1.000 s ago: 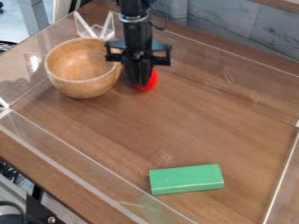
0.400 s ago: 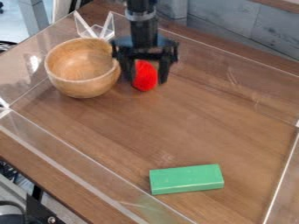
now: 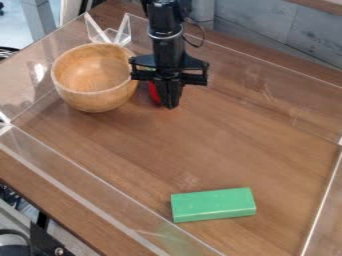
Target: Move the red fruit to the right
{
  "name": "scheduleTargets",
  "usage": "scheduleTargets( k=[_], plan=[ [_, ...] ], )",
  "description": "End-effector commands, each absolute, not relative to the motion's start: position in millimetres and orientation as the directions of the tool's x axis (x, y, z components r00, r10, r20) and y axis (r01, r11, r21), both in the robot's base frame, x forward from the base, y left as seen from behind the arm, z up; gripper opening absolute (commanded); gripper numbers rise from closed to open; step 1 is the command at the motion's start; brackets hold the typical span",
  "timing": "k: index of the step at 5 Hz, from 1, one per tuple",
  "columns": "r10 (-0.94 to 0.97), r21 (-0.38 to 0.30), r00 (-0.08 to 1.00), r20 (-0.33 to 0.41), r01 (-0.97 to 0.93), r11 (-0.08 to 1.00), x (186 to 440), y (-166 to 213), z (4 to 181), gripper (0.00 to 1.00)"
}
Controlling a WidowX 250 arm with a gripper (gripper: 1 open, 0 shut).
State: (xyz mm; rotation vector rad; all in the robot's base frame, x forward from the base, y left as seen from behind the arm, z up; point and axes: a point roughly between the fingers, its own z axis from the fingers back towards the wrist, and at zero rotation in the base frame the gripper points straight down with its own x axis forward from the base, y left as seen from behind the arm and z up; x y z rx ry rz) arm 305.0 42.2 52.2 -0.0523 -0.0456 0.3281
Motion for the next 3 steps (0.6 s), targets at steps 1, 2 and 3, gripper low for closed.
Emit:
scheduleTargets(
  k=[1,2,3],
  plan=[
    [0.248,-0.062,0.962,0.111,-0.242,0.968,321.1,15.2,76.8,0.0],
    [0.175,-0.059,0.978,0.11,-0.169,0.984,339.7,-24.9,82.5,0.0],
    [0.208,-0.056,0.972,0.113,-0.203,0.978,344.7,-25.9,92.7,0.0]
  ],
)
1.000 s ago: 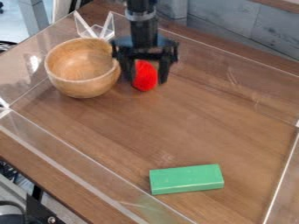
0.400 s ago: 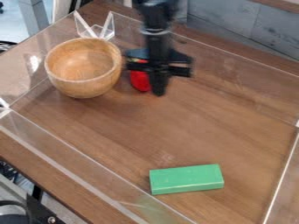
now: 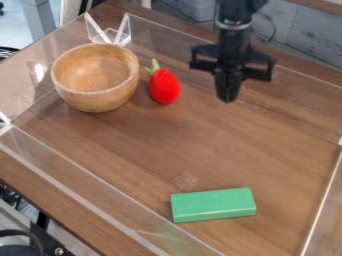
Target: Move the red fruit to the right
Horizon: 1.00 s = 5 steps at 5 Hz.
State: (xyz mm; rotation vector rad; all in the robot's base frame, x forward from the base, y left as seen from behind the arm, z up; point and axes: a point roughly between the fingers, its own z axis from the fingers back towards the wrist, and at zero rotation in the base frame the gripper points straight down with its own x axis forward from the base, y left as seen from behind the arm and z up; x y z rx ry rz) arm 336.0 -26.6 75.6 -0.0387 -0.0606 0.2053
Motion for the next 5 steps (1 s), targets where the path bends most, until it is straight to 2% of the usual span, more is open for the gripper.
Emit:
scheduleTargets(
  k=[1,2,3,4,5],
  plan=[
    [0.274,-0.054,0.954,0.122,-0.269,0.962,342.6,15.1,101.0,1.0],
    [0.341,-0.044,0.932,0.125,-0.338,0.94,335.7,56.7,103.7,1.0],
    [0.284,-0.024,0.951,0.119,-0.283,0.959,337.5,70.5,95.2,1.0],
    [0.215,-0.007,0.972,0.093,-0.215,0.977,342.9,73.3,78.4,1.0],
    [0.183,0.005,0.981,0.066,-0.184,0.983,347.3,75.0,53.4,0.0]
  ],
)
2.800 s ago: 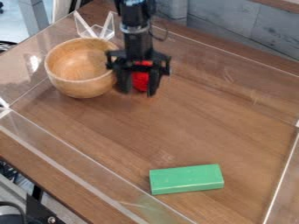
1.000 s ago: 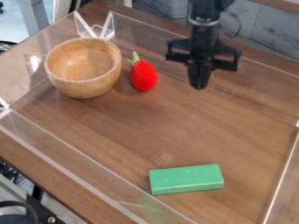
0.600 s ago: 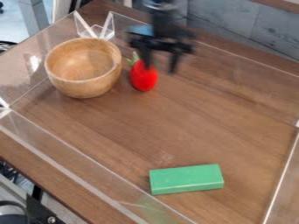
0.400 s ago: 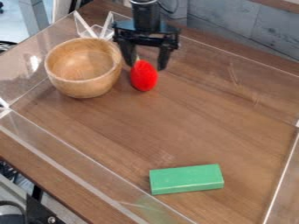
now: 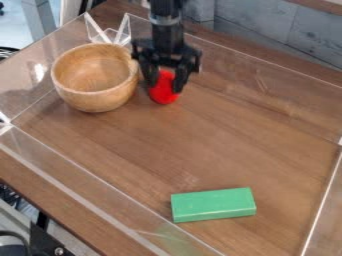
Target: Move the red fruit to the right
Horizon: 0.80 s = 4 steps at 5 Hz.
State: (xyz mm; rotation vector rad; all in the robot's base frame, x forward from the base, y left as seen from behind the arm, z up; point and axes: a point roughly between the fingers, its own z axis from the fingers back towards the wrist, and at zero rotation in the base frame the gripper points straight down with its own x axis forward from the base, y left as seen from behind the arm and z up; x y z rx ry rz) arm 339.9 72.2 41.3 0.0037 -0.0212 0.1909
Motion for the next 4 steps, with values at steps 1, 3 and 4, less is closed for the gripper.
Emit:
scheduleTargets(
  k=[1,3,4],
  plan=[
    [0.131,0.003,0.988,0.076,-0.132,0.991,353.9,65.7,55.0,0.0],
    [0.068,0.017,0.99,0.12,-0.071,0.997,367.6,22.9,75.3,0.0],
    [-0.027,0.021,0.991,0.133,0.024,0.999,365.3,-16.0,88.0,0.0]
  ],
)
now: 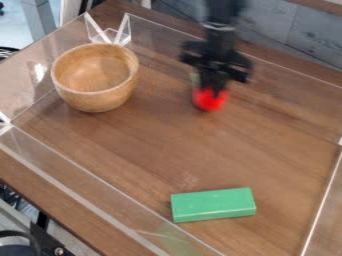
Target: Move the red fruit to the right
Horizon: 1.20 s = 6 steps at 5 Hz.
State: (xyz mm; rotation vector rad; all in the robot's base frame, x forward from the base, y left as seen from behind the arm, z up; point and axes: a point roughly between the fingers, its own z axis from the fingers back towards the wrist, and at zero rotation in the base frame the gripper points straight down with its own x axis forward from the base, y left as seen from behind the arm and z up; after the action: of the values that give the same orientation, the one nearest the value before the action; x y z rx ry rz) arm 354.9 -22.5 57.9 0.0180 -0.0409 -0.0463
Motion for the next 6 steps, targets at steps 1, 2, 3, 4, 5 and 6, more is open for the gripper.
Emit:
scheduleTargets(
  k=[1,2,3,4,5,6],
  plan=[
    [-0.115,0.019,0.984,0.134,0.113,0.993,359.1,-52.4,94.2,0.0],
    [-0.103,0.016,0.987,0.126,0.102,0.995,355.0,-69.0,98.2,0.0],
    [-0.063,0.012,0.993,0.098,0.062,0.998,348.5,-77.8,94.4,0.0],
    [-0.024,0.013,0.997,0.075,0.023,1.0,342.7,-78.4,91.2,0.0],
    [-0.048,0.015,0.997,0.055,0.047,0.999,338.2,-63.5,81.8,0.0],
    [-0.086,0.016,0.995,0.041,0.085,0.996,338.3,-51.3,70.5,0.0]
  ],
)
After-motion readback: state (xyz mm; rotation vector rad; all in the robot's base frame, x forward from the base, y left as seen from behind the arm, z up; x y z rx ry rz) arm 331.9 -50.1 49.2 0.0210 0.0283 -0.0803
